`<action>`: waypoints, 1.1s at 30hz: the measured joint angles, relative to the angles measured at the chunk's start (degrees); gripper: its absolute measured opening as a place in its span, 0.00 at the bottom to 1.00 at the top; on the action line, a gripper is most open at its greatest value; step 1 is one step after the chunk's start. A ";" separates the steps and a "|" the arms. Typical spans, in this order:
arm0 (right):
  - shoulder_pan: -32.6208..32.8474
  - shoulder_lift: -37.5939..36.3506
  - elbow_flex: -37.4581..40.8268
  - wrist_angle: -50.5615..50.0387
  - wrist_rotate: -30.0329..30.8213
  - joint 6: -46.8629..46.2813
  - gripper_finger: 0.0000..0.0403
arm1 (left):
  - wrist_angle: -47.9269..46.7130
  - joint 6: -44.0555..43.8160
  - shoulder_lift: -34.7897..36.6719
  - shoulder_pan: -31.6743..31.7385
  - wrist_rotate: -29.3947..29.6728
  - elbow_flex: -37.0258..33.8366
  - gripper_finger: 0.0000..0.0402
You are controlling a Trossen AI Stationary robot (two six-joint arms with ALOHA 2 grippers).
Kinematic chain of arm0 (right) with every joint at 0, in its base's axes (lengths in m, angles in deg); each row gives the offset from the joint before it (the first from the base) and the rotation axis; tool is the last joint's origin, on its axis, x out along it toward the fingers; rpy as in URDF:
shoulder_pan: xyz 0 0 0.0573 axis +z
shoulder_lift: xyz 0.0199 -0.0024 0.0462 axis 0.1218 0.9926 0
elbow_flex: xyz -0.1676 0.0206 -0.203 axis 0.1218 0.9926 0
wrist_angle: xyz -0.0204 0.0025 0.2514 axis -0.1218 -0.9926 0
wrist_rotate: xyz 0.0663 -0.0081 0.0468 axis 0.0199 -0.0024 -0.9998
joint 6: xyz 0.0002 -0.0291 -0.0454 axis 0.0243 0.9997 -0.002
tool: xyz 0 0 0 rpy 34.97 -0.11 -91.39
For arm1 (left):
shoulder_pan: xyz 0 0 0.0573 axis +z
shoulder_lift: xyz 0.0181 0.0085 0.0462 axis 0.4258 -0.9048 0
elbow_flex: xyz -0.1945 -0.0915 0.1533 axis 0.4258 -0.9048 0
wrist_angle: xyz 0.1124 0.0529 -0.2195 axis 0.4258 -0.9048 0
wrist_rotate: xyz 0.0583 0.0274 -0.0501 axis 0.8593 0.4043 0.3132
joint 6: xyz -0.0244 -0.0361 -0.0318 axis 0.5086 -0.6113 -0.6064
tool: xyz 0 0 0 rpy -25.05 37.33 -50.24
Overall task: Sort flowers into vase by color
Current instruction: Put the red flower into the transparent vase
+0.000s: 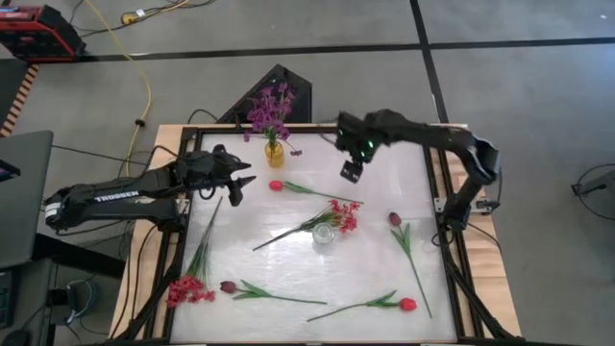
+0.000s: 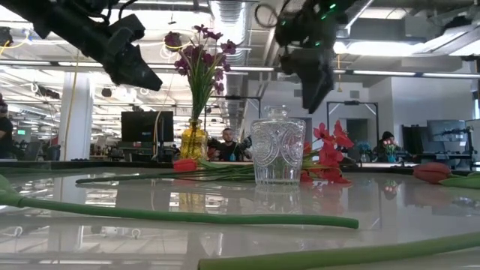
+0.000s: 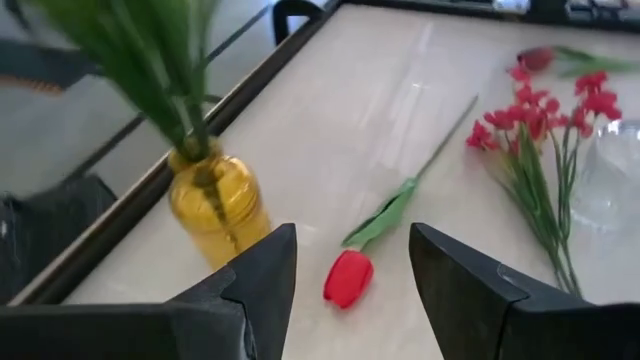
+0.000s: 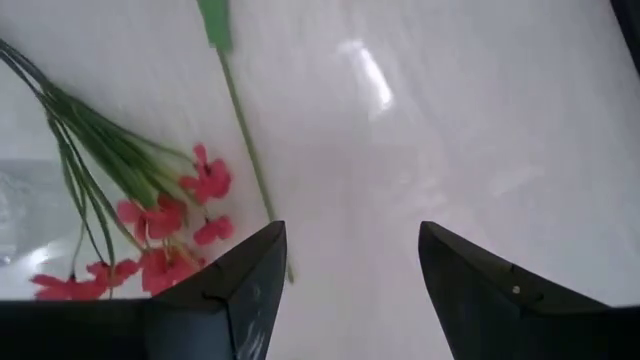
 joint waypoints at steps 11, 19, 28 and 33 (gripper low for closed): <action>11.32 -6.48 10.93 11.17 3.58 -8.50 0.63 | 1.22 1.82 -3.23 -3.34 -2.70 0.02 0.46; 11.60 -0.27 10.91 31.40 3.59 -2.28 0.63 | 1.42 0.00 -3.19 -6.70 -2.60 -0.13 0.46; 9.74 11.90 7.72 38.20 2.06 -1.24 0.63 | 1.23 -2.79 -3.19 -13.08 1.14 -0.17 0.46; 9.69 16.81 5.81 36.17 2.30 -1.22 0.63 | 1.38 -3.44 -3.16 -14.67 5.38 -0.22 0.46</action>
